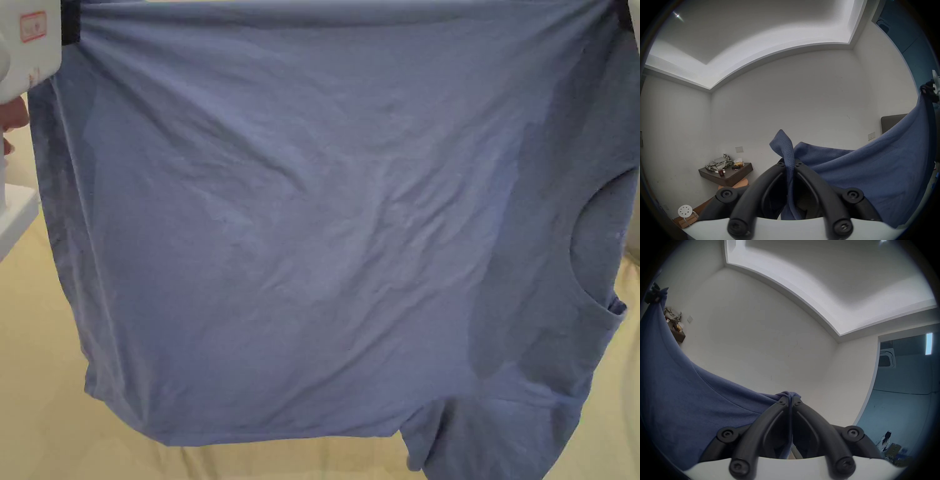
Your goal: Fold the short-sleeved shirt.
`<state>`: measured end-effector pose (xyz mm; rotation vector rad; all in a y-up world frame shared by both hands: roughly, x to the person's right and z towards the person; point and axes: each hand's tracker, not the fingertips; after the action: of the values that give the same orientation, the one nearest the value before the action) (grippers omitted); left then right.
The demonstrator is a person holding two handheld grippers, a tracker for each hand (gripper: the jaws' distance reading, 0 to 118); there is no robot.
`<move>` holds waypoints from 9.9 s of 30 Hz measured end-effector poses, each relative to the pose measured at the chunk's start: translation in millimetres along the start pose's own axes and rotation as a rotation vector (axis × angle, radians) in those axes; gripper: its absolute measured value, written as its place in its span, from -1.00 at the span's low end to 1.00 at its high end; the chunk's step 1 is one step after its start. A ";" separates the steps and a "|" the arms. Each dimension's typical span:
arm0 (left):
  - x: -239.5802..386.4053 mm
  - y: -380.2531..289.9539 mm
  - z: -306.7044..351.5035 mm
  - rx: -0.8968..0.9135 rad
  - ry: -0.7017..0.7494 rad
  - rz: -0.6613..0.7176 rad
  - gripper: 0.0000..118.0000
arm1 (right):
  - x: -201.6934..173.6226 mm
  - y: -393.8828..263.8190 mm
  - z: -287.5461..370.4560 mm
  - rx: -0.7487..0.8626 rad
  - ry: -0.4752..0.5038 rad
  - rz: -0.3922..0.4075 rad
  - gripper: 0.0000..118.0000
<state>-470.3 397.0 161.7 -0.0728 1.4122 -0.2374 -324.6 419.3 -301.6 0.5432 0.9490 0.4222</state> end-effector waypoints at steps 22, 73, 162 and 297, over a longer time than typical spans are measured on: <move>48.9 -75.0 -153.5 -0.095 0.036 0.113 -0.96 | -90.8 -73.7 -110.4 -0.139 0.064 -0.115 -0.97; 36.5 -434.6 311.6 -1.083 -0.167 0.051 0.21 | -141.6 -356.5 415.6 -1.278 0.569 -0.360 0.43; 65.2 -348.1 58.6 -0.613 -0.181 -0.166 -0.98 | -262.5 -384.1 38.7 -1.106 0.521 -0.251 0.87; 19.2 -452.6 275.3 -1.044 -0.308 -0.263 -0.98 | -137.4 -381.1 335.7 -1.224 0.650 -0.388 -0.97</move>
<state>-251.8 -72.8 273.8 -1.1082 1.0854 0.3096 -72.2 -42.1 -286.9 -0.9300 1.1683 0.7411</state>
